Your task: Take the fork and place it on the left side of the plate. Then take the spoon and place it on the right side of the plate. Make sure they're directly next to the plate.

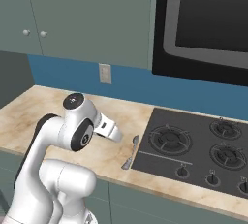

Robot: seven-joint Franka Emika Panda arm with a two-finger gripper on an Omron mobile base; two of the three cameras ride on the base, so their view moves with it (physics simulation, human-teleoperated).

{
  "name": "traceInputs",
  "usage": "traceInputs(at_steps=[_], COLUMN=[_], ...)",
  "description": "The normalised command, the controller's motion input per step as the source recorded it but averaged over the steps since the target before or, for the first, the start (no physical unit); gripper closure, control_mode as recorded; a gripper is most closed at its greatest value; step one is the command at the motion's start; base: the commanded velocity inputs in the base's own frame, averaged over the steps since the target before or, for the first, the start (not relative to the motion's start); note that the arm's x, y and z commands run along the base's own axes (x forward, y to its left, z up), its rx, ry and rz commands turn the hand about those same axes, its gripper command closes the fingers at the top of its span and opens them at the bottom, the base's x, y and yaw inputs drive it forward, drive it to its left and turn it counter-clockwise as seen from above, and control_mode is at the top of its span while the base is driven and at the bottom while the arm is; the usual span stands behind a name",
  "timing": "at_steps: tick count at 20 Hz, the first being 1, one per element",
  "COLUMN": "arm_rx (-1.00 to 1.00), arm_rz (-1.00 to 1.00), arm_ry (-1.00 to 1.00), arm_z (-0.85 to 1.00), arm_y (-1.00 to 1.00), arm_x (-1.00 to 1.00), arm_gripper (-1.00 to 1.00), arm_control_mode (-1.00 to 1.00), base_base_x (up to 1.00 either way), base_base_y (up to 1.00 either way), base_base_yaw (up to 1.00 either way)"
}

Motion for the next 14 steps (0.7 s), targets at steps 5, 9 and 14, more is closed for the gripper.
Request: traceInputs(at_steps=[5,9,14], arm_rx=[0.00,0.00,0.00], arm_rz=[0.03,0.02,0.00], arm_ry=[0.00,0.00,0.00], arm_z=[-0.29,-0.34,-0.41], arm_y=[-0.58,-0.31,-0.08], arm_x=[0.18,0.29,0.50], arm_gripper=[-1.00,-1.00,-1.00], arm_control_mode=[-1.00,-1.00,-1.00], base_base_x=[0.00,0.00,0.00], base_base_y=[0.00,0.00,0.00], base_base_yaw=[0.00,0.00,0.00])
